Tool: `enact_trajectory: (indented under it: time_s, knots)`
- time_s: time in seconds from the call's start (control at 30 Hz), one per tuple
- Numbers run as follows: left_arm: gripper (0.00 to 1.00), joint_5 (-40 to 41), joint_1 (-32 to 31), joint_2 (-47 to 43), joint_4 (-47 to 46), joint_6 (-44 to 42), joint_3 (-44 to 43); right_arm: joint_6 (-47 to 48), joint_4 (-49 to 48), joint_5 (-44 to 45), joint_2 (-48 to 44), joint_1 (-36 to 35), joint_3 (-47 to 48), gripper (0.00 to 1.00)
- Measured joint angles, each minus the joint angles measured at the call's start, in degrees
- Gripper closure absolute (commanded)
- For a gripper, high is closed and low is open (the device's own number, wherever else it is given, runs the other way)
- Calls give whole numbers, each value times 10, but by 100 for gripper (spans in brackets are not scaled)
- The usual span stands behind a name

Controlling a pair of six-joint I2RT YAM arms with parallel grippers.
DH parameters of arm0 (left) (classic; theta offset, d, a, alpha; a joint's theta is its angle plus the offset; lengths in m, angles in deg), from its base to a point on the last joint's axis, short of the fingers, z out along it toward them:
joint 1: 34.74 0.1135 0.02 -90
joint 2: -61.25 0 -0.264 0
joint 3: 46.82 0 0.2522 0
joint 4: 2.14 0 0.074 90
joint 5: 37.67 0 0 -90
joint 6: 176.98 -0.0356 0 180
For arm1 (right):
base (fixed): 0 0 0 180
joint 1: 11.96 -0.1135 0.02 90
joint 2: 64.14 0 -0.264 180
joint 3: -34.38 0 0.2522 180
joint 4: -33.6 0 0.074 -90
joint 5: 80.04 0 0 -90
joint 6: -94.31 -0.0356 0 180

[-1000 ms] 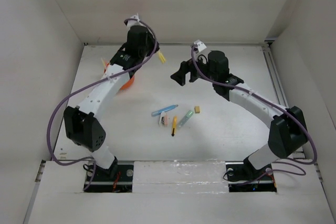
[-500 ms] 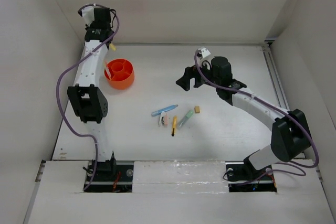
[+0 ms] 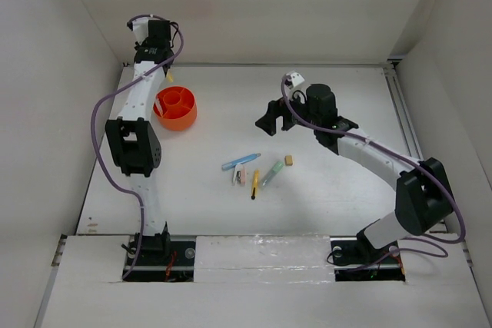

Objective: Sort the stationery into containers
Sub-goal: Place the pen in the storage box.

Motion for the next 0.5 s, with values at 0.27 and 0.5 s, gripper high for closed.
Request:
enact_trajectory:
  time_s: [0.27,0.5]
  knots:
    - [100,14,0,23,-32,-2,32,0,0,-3,6,-3,0,0]
    - [100,19,0,27,-58,-1,44,0,0,-10,11,-11,0,0]
